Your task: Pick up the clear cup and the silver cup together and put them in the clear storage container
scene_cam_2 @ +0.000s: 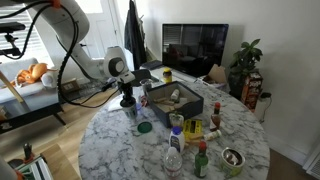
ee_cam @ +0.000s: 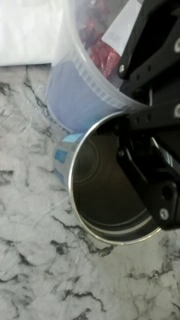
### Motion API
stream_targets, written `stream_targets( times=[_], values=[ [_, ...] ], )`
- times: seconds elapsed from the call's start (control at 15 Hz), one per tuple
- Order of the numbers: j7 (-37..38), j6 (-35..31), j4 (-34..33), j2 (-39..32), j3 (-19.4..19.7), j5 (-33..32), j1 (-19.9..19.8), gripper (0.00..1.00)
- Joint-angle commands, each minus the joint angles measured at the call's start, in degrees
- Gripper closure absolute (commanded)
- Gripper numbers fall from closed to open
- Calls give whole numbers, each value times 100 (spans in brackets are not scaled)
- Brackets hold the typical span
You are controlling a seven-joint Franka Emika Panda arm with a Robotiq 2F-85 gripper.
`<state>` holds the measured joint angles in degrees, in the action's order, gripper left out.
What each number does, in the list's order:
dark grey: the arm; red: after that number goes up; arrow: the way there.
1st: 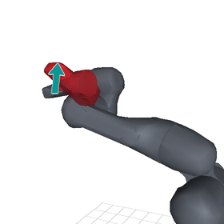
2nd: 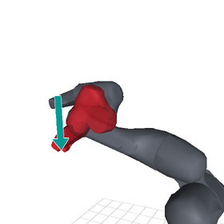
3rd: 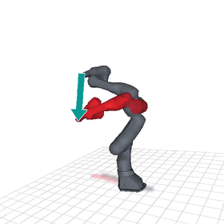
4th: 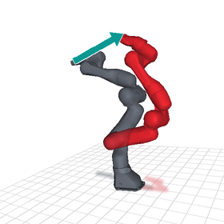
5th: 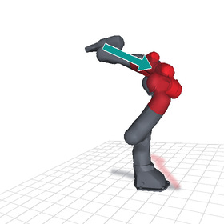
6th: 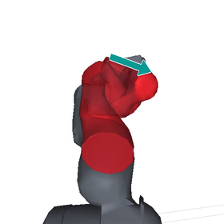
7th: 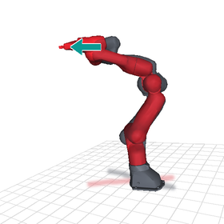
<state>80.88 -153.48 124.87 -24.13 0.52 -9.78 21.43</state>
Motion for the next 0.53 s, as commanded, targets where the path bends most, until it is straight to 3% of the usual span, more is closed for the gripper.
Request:
stream_targets(
  times=[0.0,0.47],
  values=[
    [-757,797,424,869,-145,-194,-57,98],
    [-2544,2124,297,2066,-545,-656,-329,98]
  ],
)
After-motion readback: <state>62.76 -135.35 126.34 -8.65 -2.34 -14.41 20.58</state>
